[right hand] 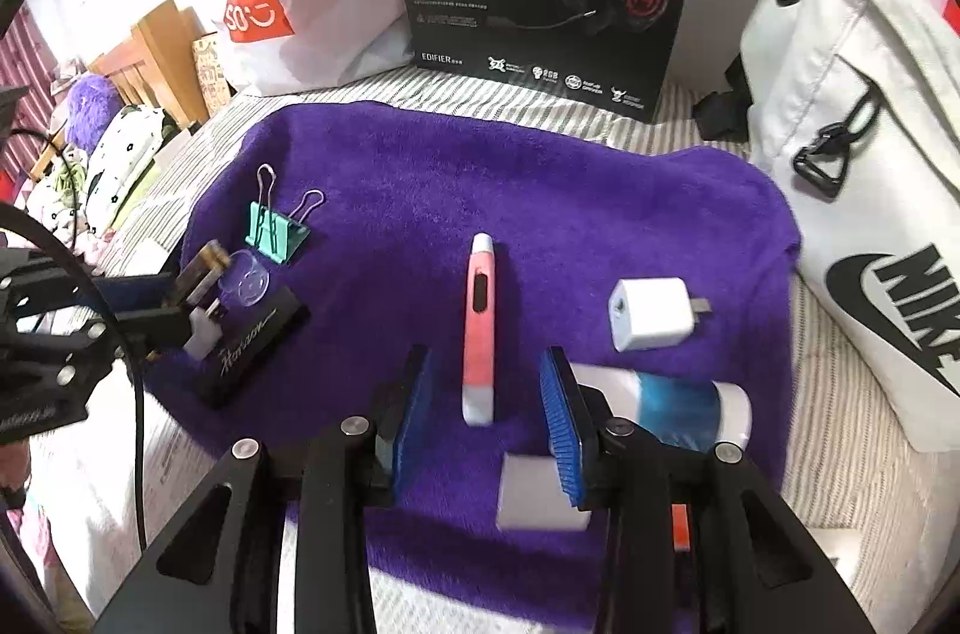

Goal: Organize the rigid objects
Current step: 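Open the right tool to set the pen down while the left tool lowers the box, then open the left tool to release the box beside the Horizon tube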

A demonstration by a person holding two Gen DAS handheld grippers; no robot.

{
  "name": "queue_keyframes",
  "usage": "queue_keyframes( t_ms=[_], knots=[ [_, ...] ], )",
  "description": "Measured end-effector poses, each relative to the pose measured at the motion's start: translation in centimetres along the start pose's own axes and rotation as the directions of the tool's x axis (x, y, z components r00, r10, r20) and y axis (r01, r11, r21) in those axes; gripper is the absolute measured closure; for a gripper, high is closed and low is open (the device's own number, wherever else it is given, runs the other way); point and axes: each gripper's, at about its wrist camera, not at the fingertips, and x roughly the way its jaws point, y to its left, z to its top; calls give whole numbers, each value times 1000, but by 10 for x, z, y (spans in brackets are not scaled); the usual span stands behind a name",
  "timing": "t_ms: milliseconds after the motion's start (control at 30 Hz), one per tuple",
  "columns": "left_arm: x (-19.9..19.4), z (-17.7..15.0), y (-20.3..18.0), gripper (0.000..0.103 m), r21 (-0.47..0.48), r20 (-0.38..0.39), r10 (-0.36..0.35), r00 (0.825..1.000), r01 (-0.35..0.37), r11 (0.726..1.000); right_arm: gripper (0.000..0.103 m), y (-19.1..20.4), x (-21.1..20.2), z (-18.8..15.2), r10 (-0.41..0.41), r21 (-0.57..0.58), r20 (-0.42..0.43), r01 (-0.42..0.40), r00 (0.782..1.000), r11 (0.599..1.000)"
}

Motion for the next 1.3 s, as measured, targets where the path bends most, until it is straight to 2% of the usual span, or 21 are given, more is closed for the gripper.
queue_keyframes(
  t_ms=[533,767,933,1100,1133,1300],
  knots=[
    [52,31,-38,80,50,-56,-39,998,41,998,65,-27,-36,-45,-1,30,12,1,1000,1000],
    [69,42,-48,80,65,-94,-4,996,10,998,63,-30,-37,-56,11,51,8,-12,1000,999],
    [67,47,-51,80,73,-92,12,996,-6,997,63,-36,-36,-60,15,76,2,-15,1000,997],
    [62,48,-58,79,94,-94,41,995,-32,995,55,-39,-39,-64,8,95,12,-9,1000,995],
    [61,49,-59,78,95,-95,43,995,-34,995,55,-40,-39,-64,9,99,12,-10,1000,995],
    [54,43,-66,60,100,-115,46,992,-34,994,53,-40,-44,-70,-8,104,12,6,1000,995]
  ],
)
